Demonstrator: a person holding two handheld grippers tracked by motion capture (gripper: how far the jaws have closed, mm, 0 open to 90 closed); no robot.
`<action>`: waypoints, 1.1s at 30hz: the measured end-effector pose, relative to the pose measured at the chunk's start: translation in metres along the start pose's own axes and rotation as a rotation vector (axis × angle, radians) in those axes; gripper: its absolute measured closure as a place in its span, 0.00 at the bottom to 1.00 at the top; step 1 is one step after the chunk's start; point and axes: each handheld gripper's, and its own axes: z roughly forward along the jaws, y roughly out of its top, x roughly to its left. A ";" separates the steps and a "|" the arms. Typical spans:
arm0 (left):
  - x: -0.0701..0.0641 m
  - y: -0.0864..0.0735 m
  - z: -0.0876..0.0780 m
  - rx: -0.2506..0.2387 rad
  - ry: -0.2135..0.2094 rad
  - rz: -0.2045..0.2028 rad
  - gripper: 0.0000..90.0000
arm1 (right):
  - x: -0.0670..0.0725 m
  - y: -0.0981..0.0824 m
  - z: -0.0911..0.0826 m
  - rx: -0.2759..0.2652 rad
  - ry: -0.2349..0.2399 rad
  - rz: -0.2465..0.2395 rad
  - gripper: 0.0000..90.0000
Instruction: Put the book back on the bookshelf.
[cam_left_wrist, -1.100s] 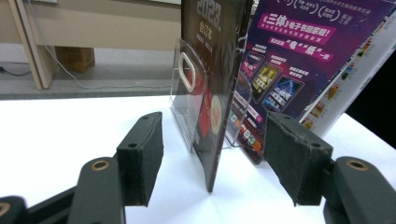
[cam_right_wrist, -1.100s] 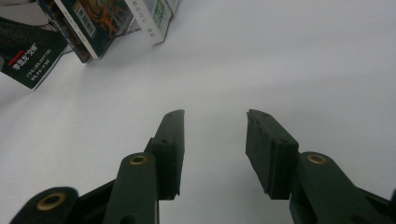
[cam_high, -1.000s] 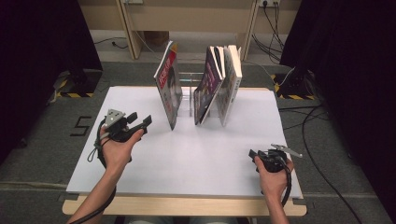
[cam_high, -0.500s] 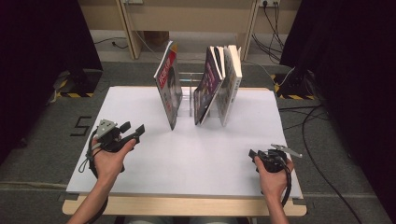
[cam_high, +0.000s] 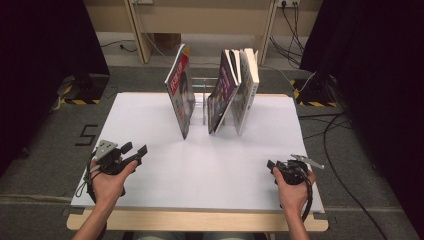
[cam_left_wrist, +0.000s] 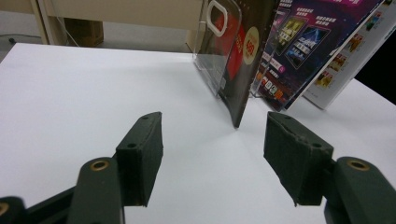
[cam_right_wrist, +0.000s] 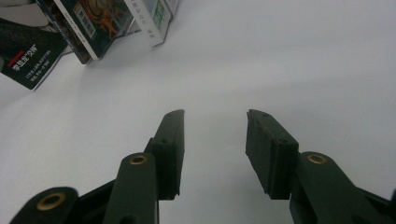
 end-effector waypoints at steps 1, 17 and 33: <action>0.001 -0.002 -0.001 0.002 0.003 0.001 0.41 | 0.000 0.000 0.000 0.001 0.000 0.001 0.64; 0.026 -0.037 -0.010 0.047 0.043 -0.001 0.41 | -0.001 0.000 0.000 0.000 0.001 -0.001 0.64; 0.046 -0.067 -0.013 0.074 0.077 -0.011 0.44 | 0.002 -0.002 0.001 0.011 0.001 -0.006 0.64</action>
